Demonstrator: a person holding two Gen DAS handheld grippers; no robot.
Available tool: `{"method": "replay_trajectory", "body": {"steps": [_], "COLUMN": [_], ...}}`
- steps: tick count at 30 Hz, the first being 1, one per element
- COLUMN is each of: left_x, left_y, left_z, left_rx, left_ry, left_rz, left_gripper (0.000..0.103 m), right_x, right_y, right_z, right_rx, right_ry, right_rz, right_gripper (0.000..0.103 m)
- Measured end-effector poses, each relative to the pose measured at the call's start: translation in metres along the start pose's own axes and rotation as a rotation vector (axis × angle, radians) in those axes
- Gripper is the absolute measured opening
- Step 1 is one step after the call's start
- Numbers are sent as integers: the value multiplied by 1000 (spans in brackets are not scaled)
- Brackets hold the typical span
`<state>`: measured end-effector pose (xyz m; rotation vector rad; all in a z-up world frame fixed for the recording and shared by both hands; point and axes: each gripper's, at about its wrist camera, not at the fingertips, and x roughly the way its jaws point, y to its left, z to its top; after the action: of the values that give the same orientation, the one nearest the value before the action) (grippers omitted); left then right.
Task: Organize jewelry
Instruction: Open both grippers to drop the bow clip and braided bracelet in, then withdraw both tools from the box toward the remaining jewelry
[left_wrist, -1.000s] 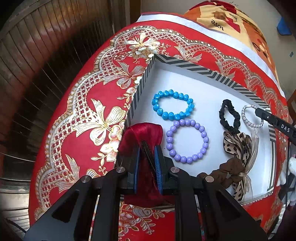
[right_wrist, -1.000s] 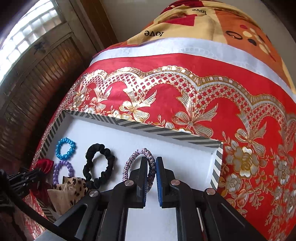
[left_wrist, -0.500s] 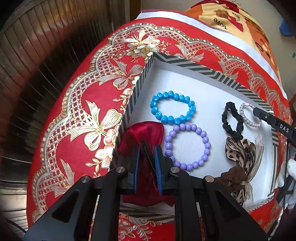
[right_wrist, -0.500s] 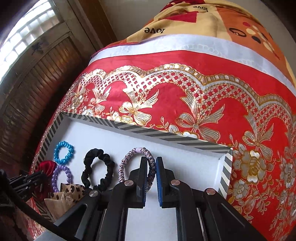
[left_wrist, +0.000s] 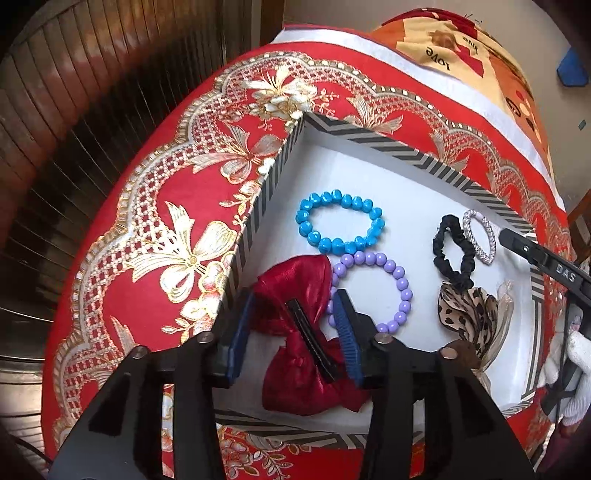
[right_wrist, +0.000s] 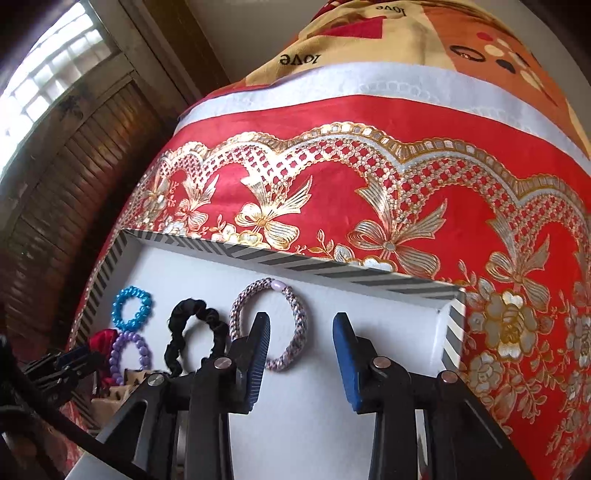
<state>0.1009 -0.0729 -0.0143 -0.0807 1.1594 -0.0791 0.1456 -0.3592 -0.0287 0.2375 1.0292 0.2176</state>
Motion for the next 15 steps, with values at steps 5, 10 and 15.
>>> {"method": "replay_trajectory", "body": {"steps": [5,10,15], "left_x": [-19,-43,-68], "left_y": [3,7,15], "left_z": [0,-10,-28], "left_rx": [0,17,63], "left_ry": [-56,-109,-136], "left_rz": [12,13,-20], "left_gripper": [46,46,46], "right_x": [-31,-67,-107], "right_y": [6,25,52], "right_z": [-6,-22,-46], "right_rx": [-6,0,9], "right_ry": [-32,-81,-126], "right_rz": [18,4,-37], "right_gripper": [33,35,40]}}
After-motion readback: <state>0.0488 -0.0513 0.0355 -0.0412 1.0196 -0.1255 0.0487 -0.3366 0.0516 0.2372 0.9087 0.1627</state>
